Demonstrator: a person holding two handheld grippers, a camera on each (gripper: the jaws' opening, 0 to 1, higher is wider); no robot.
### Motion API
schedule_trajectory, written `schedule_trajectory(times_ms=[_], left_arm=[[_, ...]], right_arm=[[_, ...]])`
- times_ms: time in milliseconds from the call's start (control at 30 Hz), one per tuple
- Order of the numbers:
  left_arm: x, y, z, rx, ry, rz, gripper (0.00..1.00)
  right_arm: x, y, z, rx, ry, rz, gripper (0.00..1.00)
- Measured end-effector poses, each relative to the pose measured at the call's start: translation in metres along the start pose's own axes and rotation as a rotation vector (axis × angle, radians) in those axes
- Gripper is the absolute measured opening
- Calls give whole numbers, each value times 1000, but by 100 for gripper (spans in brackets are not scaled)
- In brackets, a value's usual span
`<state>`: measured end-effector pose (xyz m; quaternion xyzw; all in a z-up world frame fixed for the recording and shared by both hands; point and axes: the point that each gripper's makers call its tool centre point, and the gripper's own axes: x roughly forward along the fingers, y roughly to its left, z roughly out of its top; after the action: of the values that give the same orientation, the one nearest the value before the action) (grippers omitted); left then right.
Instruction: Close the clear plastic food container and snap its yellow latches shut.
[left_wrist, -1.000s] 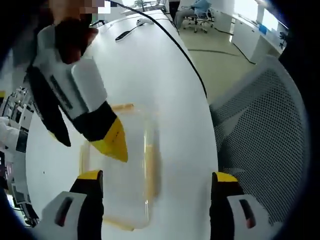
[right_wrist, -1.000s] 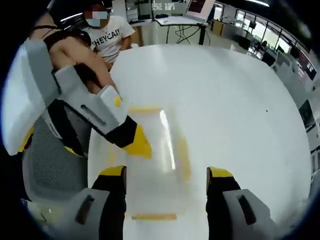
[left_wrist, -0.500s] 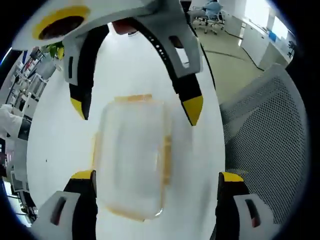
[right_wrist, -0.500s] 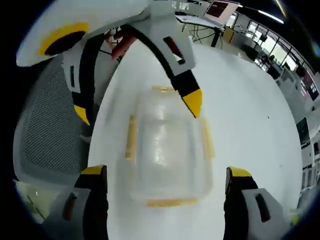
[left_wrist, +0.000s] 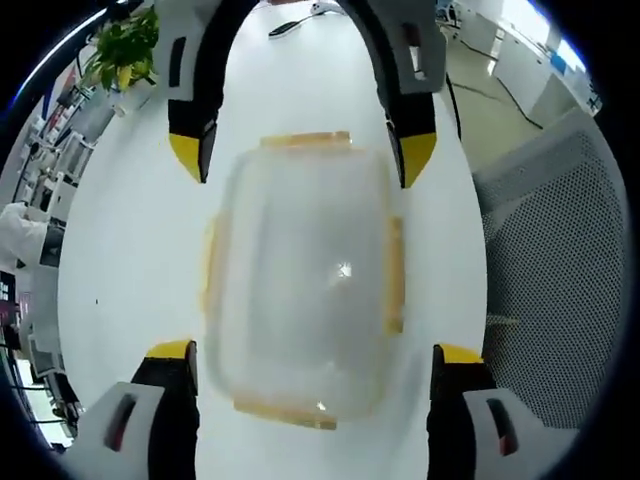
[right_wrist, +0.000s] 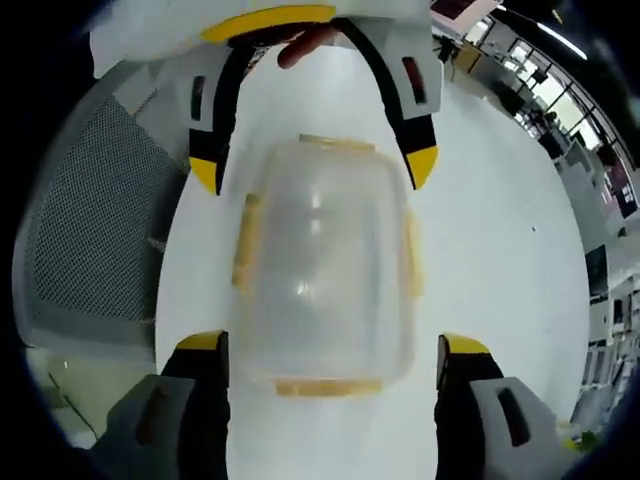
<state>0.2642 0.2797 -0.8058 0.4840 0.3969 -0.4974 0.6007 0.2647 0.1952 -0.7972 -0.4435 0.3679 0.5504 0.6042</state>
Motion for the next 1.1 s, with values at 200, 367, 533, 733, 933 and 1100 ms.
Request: schedule_trajectory(times_ms=[200, 367, 533, 733, 933, 1100], left_arm=[[9, 6, 1, 15, 7, 3, 92], [14, 7, 3, 7, 6, -8, 86], [15, 10, 2, 23, 9, 1, 82], [15, 9, 1, 20, 16, 4, 81], [15, 9, -2, 12, 27, 6, 81], [14, 9, -10, 0, 33, 8, 81]], right_arm=[[7, 1, -6, -31, 27, 13, 78], [10, 4, -8, -37, 27, 26, 76], [10, 4, -7, -32, 21, 30, 75], [10, 4, -7, -36, 14, 28, 75], [11, 4, -4, -41, 11, 32, 75], [15, 2, 3, -53, 19, 36, 75]])
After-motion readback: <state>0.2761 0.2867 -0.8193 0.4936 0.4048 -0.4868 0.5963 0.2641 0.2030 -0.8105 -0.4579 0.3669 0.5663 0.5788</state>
